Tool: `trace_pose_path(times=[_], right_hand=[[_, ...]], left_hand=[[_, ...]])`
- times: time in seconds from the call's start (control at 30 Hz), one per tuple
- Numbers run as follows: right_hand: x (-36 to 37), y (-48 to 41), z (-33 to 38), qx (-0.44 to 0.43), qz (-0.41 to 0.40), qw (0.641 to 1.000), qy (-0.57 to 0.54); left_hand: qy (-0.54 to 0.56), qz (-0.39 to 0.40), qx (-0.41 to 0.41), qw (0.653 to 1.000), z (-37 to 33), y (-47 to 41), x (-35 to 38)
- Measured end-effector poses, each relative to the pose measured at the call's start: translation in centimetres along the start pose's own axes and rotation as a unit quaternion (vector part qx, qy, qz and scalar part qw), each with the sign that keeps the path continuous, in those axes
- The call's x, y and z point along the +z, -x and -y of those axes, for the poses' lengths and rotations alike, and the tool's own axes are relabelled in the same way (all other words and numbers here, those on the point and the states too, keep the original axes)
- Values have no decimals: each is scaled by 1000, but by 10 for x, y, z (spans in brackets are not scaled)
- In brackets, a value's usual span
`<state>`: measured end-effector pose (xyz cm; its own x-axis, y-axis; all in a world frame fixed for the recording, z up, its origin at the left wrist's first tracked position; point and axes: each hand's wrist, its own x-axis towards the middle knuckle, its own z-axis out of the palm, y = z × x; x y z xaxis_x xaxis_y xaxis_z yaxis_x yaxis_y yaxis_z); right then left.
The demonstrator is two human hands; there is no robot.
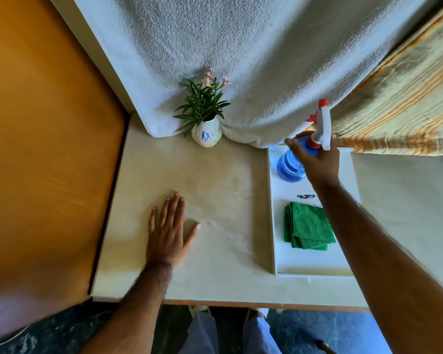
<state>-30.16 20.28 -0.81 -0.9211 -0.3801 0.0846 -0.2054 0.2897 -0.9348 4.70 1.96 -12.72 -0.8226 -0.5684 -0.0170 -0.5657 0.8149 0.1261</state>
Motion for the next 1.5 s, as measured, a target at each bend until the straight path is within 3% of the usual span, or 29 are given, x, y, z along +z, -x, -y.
trace_pose_path(times=[0.1,0.17,0.27,0.37,0.53,0.7,0.83,0.93,1.03,1.23,1.5], right_hand=[[-13,32,-15,5,6,999,35],[-30,64,-28,-54,22,990,125],[-57,111,-55,-179,166,915,322],[-76,143,-80,-211,252,857,397],[-81,150,-86,-203,260,846,420],[-66,147,-60,-173,192,874,412],[-25,132,-23,-281,201,877,335],[30,112,7,-412,233,827,303],[85,89,22,-480,265,781,300],[154,35,46,-517,261,750,319],[172,-14,45,-544,320,710,312]], left_hand=[[4,3,-2,1000,2,0,1],[11,4,-4,1000,2,-1,2],[17,-2,-4,1000,-1,-1,2],[15,-2,-4,1000,-1,0,0],[15,-10,-4,1000,-2,-1,-2],[11,-10,-3,1000,-3,0,-3],[6,-6,-3,1000,-3,-2,-2],[7,-12,1,1000,-2,0,-2],[6,-27,6,1000,-2,0,-1],[-3,-6,-3,1000,-2,0,-1],[-12,-12,1,1000,0,0,1]])
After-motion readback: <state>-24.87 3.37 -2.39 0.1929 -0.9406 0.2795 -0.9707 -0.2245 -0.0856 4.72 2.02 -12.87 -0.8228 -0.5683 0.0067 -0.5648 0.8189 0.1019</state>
